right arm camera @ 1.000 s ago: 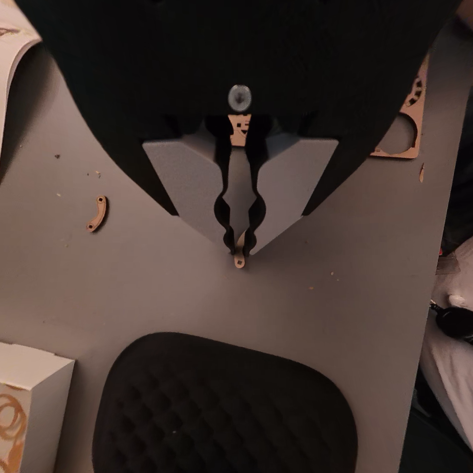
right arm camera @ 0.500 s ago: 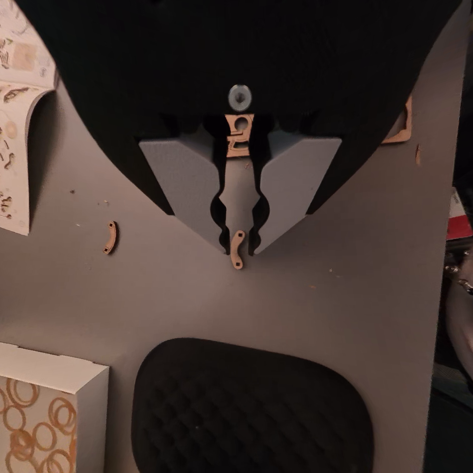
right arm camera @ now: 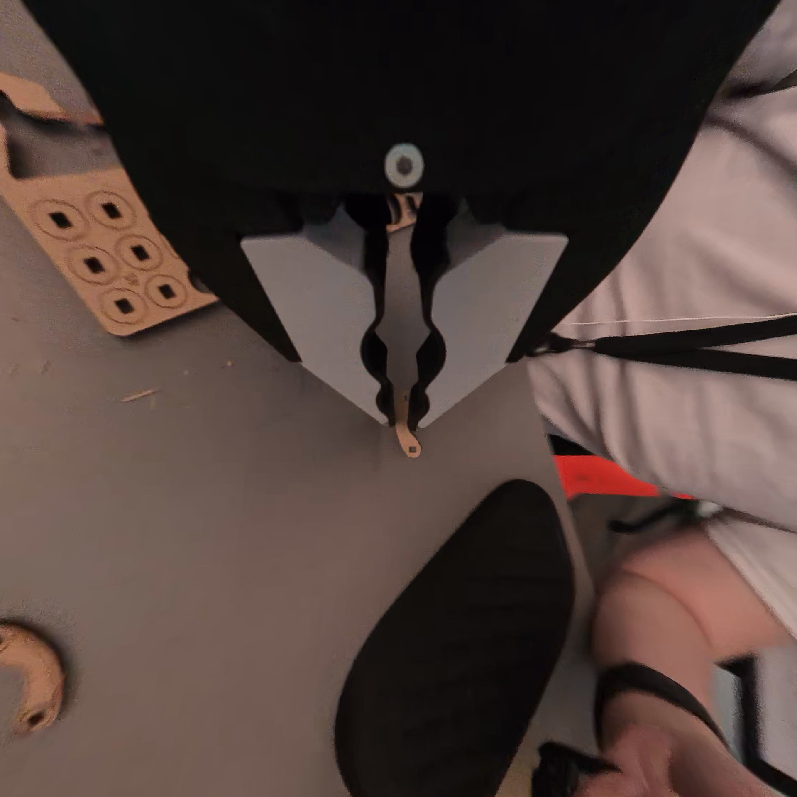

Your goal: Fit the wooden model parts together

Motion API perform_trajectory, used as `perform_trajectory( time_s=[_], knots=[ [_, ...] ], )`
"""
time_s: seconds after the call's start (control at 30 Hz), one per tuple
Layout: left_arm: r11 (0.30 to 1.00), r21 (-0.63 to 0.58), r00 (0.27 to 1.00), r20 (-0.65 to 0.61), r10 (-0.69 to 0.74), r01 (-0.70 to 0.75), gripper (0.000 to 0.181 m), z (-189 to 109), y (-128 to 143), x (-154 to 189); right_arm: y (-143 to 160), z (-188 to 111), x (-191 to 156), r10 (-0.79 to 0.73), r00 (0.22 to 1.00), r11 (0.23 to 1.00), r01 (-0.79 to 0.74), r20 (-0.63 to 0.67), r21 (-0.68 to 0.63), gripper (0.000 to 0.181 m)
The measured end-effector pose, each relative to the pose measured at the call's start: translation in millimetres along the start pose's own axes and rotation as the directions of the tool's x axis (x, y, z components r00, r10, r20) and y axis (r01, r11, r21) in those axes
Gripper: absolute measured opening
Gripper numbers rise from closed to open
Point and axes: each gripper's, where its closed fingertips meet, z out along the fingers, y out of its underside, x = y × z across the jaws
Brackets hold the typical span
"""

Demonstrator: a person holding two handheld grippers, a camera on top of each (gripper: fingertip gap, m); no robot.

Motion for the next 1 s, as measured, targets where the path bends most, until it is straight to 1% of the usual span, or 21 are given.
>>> perform_trajectory(
  time_s=[0.03,0.07,0.13,0.17,0.23,0.27,0.3,0.33,0.37,0.4,0.43,0.53,0.6,0.67,0.73,0.77,0.8,0.87,0.93,1.0],
  knots=[
    [1.0,0.003,1.0,-0.002,0.004,-0.004,0.003,-0.3,-1.2,1.0,-1.4,-0.7,-4.6,0.035,0.998,0.999,-0.035,0.056,0.002,0.004],
    [1.0,0.007,1.0,-0.003,0.007,-0.007,0.003,-0.7,-2.4,1.8,-2.9,-1.9,-4.9,0.049,0.996,0.999,-0.05,0.075,0.006,0.004],
    [1.0,0.013,1.0,-0.006,0.014,-0.014,0.003,-1.4,-4.6,3.3,-5.3,-4.7,1.3,0.001,1.0,1.0,-0.001,0.029,0.017,0.022],
    [1.0,0.017,1.0,-0.006,0.015,-0.015,0.002,-1.7,-5.5,3.9,-8.2,-7.3,3.1,-0.058,0.998,0.998,0.059,-0.005,0.033,0.023],
    [1.0,0.024,1.0,-0.007,0.019,-0.018,0.002,-2.3,-7.3,4.5,-22.1,-15.6,7.5,-0.183,0.978,0.978,0.191,-0.097,0.088,0.023],
    [0.999,0.026,1.0,-0.004,0.02,-0.019,0.003,-2.5,-7.7,3.9,-35.3,-22.1,12.6,-0.248,0.953,0.954,0.272,-0.172,0.131,0.023],
    [0.999,0.027,1.0,0.001,0.018,-0.018,0.003,-2.9,-7.7,2.6,-50.6,-30.1,20.5,-0.308,0.91,0.917,0.362,-0.277,0.167,0.022],
    [1.0,0.027,1.0,0.006,0.014,-0.014,0.003,-3.0,-7.3,1.0,-62.6,-37.1,30.0,-0.364,0.85,0.879,0.449,-0.38,0.162,0.019],
    [1.0,0.024,1.0,0.012,0.006,-0.007,0.003,-3.1,-6.2,-1.2,-71.8,-42.7,43.0,-0.4,0.781,0.851,0.51,-0.479,0.121,0.019],
    [1.0,0.02,1.0,0.018,-0.002,0.002,0.003,-3.1,-4.7,-3.5,-75.8,-43.9,53.4,-0.446,0.722,0.832,0.552,-0.529,0.052,0.021],
    [1.0,0.016,1.0,0.022,-0.009,0.008,0.003,-3.2,-3.4,-5.5,-79.6,-41.1,60.3,-0.478,0.686,0.82,0.573,-0.548,0.002,0.021],
    [1.0,0.005,0.999,0.038,-0.026,0.026,0.003,-3.4,0.7,-11.8,-87.8,-29.6,75.7,-0.518,0.645,0.814,0.574,-0.562,-0.092,0.021],
    [0.999,0.002,0.998,0.044,-0.04,0.04,0.003,-4.0,1.6,-14.5,-90.6,-27.1,85.1,-0.54,0.616,0.806,0.574,-0.573,-0.144,0.02],
    [0.999,0.0,0.998,0.042,-0.054,0.054,0.003,-4.3,1.8,-15.1,-89.1,-26.5,94.8,-0.535,0.628,0.822,0.541,-0.565,-0.178,0.02],
    [0.998,-0.002,0.997,0.044,-0.059,0.059,0.003,-4.8,2.3,-16.0,-91.0,-27.1,97.1,-0.509,0.668,0.843,0.516,-0.543,-0.155,0.019],
    [0.998,-0.002,0.997,0.044,-0.06,0.06,0.003,-5.2,2.3,-16.6,-89.5,-26.0,97.1,-0.503,0.692,0.851,0.503,-0.519,-0.154,0.016],
    [0.998,-0.001,0.997,0.044,-0.065,0.065,0.003,-5.5,2.0,-17.0,-86.2,-23.2,94.1,-0.504,0.719,0.855,0.494,-0.478,-0.157,0.005],
    [0.996,0.005,0.996,0.036,-0.086,0.086,0.003,-6.1,1.1,-17.1,-86.0,-23.7,94.4,-0.504,0.721,0.856,0.491,-0.475,-0.164,0.005],
    [0.994,0.013,0.993,0.031,-0.11,0.11,0.003,-6.6,0.3,-17.5,-85.4,-27.2,95.2,-0.491,0.711,0.861,0.484,-0.503,-0.157,0.004],
    [0.988,-0.011,0.987,0.048,-0.152,0.153,0.003,-6.0,5.0,-20.6,-90.5,-39.1,86.2,-0.451,0.703,0.865,0.497,-0.55,-0.074,0.004]
  ],
)
